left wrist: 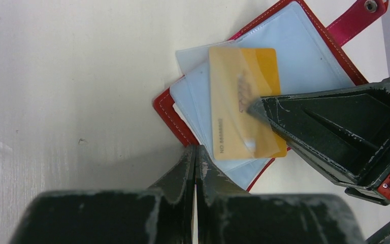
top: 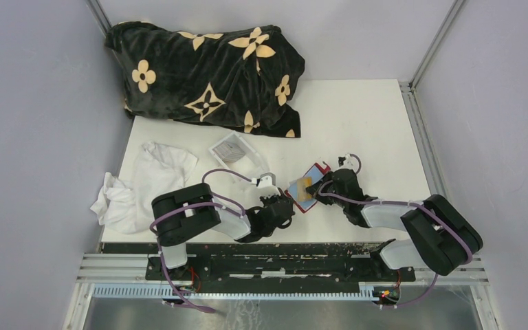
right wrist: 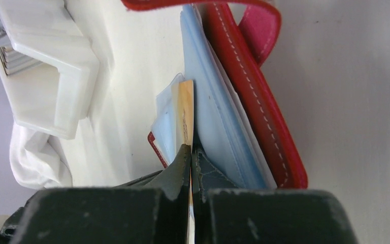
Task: Put the credit cards into the card holder
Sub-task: Insert the credit card into the card holder.
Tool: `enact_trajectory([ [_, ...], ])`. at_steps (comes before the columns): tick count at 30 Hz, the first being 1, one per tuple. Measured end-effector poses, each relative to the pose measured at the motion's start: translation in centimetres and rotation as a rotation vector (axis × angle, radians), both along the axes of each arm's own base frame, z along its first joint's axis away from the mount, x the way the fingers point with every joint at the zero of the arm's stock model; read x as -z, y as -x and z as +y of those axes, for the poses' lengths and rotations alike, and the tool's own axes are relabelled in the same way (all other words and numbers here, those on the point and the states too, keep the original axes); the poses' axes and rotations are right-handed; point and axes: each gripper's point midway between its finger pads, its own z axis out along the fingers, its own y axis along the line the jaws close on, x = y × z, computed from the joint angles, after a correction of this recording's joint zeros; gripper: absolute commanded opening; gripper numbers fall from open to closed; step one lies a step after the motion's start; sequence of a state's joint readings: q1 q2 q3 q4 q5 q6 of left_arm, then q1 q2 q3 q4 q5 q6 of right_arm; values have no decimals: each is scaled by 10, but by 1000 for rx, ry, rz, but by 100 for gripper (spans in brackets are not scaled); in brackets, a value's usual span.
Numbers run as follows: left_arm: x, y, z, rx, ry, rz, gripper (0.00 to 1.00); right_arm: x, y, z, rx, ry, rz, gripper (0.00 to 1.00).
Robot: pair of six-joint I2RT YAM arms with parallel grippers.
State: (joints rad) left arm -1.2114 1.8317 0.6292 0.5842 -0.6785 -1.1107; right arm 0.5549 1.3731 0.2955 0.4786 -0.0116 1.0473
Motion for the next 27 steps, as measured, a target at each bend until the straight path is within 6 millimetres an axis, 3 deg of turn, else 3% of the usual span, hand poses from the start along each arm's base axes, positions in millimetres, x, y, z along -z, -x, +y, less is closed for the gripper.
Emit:
enact_trajectory([
  [27,-1,-11,0,-11,-19,26,3,-2,28,0,-196,110,37,1],
])
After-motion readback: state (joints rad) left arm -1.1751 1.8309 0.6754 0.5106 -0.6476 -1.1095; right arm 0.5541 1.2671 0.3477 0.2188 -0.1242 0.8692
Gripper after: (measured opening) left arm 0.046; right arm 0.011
